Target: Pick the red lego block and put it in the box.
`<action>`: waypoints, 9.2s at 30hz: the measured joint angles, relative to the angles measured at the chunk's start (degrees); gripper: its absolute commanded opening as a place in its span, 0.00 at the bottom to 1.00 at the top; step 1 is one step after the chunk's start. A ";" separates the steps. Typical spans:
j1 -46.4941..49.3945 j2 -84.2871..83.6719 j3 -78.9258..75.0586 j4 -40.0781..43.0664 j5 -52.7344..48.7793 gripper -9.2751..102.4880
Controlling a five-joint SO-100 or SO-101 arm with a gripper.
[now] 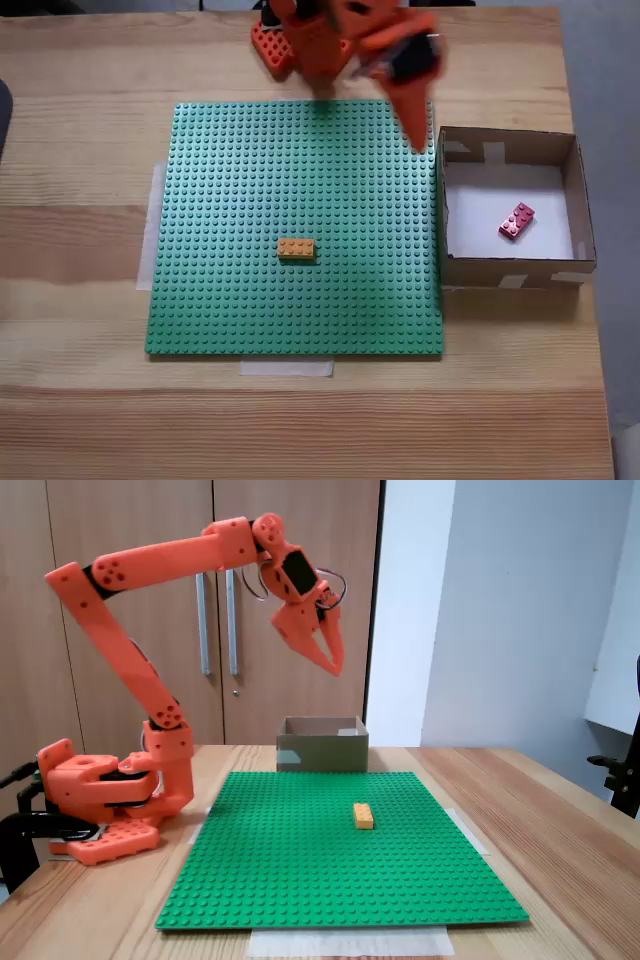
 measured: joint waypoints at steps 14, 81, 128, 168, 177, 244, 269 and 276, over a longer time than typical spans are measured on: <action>12.39 14.68 16.44 -3.69 0.18 0.07; 25.49 65.83 78.49 -13.27 -1.32 0.07; 25.49 65.83 78.49 -13.27 -1.41 0.07; 25.49 65.83 78.49 -13.27 -1.41 0.07; 25.49 65.83 78.49 -13.27 -1.41 0.07; 25.49 65.83 78.49 -13.27 -1.41 0.07; 25.49 65.83 78.49 -13.27 -1.41 0.07; 25.49 65.83 78.49 -13.27 -1.41 0.07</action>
